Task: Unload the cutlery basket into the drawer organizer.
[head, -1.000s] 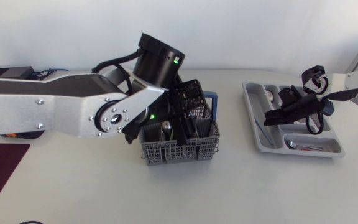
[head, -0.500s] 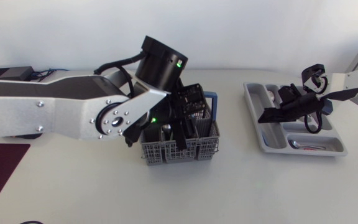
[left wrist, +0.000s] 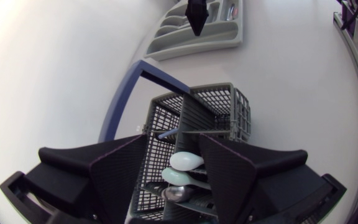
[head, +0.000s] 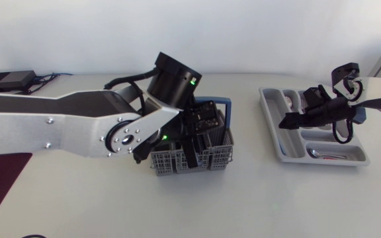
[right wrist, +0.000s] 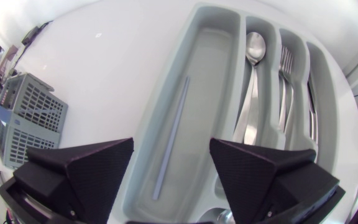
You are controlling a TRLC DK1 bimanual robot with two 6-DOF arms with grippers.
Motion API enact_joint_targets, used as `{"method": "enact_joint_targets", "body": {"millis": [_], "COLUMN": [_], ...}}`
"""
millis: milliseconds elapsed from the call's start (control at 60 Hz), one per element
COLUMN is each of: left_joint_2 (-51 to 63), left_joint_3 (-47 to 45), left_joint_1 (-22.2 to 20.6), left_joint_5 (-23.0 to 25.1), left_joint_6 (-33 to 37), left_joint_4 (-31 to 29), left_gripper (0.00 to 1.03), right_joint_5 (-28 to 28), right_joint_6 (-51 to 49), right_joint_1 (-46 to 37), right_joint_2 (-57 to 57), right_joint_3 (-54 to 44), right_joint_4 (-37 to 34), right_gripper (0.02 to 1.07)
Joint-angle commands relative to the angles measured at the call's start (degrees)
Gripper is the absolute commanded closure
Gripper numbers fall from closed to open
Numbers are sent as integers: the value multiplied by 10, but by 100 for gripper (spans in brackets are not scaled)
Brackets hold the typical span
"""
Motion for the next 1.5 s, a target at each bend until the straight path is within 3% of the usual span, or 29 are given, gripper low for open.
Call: {"method": "enact_joint_targets", "body": {"millis": [0,333,633,817,1033,1333,1483], "left_joint_2": [35,81,104,107,104,71,40], "left_joint_3": [17,51,72,78,93,114,153], "left_joint_1": [8,21,25,32,39,36,32], "left_joint_5": [0,0,0,0,10,40,55], "left_joint_6": [16,23,29,36,40,38,39], "left_joint_4": [6,25,31,21,-11,-70,-145], "left_gripper": [46,49,74,81,100,100,100], "right_joint_5": [-1,-3,-3,-4,-4,-4,-4], "right_joint_6": [3,-2,-5,-9,-13,-17,-20], "right_joint_1": [10,15,15,14,14,14,16], "right_joint_2": [-20,-50,-50,-50,-50,-55,-57], "right_joint_3": [-23,-44,-57,-59,-68,-74,-80], "right_joint_4": [7,12,28,30,36,36,37], "right_gripper": [16,14,14,14,14,14,14]}}
